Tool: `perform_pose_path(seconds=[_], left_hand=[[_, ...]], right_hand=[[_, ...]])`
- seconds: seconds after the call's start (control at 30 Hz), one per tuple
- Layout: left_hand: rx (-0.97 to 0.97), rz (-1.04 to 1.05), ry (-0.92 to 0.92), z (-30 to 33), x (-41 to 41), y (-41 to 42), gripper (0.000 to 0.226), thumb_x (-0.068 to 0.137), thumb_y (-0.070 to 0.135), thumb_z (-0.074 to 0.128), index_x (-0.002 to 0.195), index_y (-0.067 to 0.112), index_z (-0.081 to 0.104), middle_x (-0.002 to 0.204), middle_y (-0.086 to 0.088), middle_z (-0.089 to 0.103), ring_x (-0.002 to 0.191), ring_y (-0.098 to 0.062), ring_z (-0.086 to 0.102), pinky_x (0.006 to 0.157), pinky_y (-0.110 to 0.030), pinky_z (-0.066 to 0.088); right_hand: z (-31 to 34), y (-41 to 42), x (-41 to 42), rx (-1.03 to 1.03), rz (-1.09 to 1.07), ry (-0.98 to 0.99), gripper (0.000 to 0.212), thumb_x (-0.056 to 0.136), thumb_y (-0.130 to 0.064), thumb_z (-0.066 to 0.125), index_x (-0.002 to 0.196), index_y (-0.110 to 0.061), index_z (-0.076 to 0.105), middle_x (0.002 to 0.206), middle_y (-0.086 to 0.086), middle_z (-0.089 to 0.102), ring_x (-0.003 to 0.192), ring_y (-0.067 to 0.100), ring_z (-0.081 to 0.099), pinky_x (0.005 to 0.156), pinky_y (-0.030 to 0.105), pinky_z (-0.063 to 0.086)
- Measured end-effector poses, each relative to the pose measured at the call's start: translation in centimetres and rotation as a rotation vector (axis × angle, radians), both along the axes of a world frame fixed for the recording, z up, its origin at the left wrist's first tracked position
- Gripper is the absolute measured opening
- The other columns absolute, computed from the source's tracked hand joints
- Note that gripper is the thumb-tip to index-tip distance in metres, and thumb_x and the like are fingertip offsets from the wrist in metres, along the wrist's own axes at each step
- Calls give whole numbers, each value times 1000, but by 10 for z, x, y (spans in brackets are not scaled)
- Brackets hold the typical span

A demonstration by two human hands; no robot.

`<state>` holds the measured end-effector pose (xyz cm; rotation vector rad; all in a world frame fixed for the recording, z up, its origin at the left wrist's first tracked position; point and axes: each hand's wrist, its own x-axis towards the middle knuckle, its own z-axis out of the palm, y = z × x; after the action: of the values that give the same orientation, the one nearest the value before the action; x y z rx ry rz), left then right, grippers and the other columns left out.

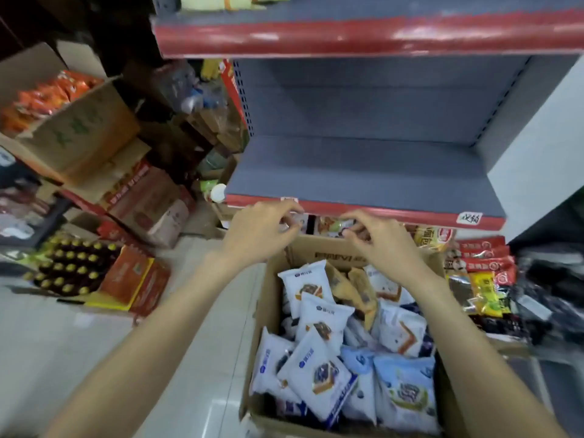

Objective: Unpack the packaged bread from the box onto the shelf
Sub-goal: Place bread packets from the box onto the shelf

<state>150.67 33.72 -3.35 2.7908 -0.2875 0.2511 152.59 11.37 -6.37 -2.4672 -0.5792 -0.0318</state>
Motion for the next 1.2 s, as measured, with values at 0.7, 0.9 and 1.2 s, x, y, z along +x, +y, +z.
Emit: perform_pose_path(seconds=[0.7,0.9,1.2], left_hand=[[-21,291,716,-290,-98,-15,40,87,23,57,126,19,54,124,-8,56,114,-31,50,96,-35,39],[-139,389,697,-306,-81,2,58,91,26,55,144,14,34,137,-13,45,124,-32,45,97,-40,40],[-788,560,809,-360,14,-2,87,88,30,63,152,18,5,145,-7,42,130,-25,44,107,-38,38]], right_hand=[[-271,-35,-91,-61,-102,857,58,89,-34,61,138,-14,37,138,11,46,124,28,44,94,37,41],[-306,9,-74,120,-405,942,83,86,-35,64,149,-8,17,149,14,33,137,30,32,109,45,33],[-347,43,-53,387,-675,940,85,73,-24,80,136,-6,26,131,13,50,121,28,50,92,39,46]])
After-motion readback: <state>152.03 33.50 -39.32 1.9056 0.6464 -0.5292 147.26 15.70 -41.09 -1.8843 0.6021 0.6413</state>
